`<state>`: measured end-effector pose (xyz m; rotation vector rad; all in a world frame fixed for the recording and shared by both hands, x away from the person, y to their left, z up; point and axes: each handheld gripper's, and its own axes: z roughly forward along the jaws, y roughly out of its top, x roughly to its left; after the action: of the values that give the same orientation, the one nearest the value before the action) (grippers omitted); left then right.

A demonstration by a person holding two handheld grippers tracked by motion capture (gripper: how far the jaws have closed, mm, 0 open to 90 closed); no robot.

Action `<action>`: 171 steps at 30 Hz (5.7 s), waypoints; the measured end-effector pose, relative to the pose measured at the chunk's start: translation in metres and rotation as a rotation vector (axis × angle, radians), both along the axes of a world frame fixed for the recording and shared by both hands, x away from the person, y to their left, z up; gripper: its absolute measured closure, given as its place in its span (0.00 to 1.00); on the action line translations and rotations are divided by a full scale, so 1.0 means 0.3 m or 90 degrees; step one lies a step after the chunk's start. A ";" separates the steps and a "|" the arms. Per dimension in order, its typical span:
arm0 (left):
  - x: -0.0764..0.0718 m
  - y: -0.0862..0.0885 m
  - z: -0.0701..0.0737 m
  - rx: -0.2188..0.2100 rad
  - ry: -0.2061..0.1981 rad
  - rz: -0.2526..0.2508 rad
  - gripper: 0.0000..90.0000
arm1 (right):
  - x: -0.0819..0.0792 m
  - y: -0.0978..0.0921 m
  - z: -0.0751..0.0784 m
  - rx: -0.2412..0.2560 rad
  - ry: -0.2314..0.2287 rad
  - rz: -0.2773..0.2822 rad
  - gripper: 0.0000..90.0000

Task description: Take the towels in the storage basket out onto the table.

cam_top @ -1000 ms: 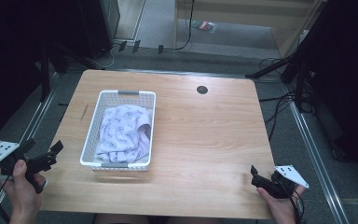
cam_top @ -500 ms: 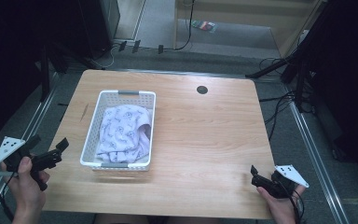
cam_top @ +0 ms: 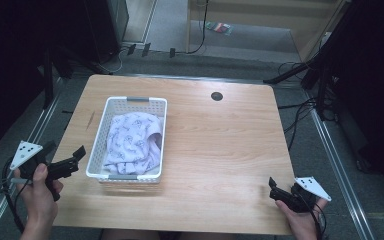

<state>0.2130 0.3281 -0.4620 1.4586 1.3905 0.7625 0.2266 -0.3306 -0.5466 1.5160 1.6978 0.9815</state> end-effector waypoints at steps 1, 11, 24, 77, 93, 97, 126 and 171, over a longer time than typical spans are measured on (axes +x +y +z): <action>0.004 -0.008 0.003 -0.001 -0.001 -0.001 0.00 | 0.000 0.000 0.000 0.000 0.000 0.000 0.03; 0.053 -0.091 0.026 0.002 -0.002 -0.029 0.00 | -0.001 0.000 0.000 0.001 -0.001 0.003 0.03; 0.110 -0.170 0.046 0.014 -0.010 -0.036 0.00 | -0.002 0.000 0.000 0.003 -0.002 0.004 0.03; 0.504 -0.426 -0.195 0.082 0.291 -0.067 0.00 | -0.002 -0.001 0.000 0.002 0.001 0.007 0.05; 0.507 -0.452 -0.256 0.156 0.267 -0.074 0.00 | -0.001 0.001 -0.001 -0.002 0.002 0.003 0.05; 0.500 -0.453 -0.244 0.155 0.265 -0.038 0.21 | -0.001 0.002 -0.001 -0.004 0.002 0.003 0.06; 0.470 -0.372 -0.128 0.025 0.243 -0.031 0.65 | -0.001 -0.003 0.000 0.005 0.004 0.005 0.06; 0.371 -0.479 0.206 0.009 0.040 -0.063 0.65 | -0.036 -0.008 0.004 0.035 -0.091 -0.008 0.06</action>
<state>0.3243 0.1844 -0.4002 1.5623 1.3515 0.6688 0.2159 -0.3332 -0.5454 1.4531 1.5714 1.1114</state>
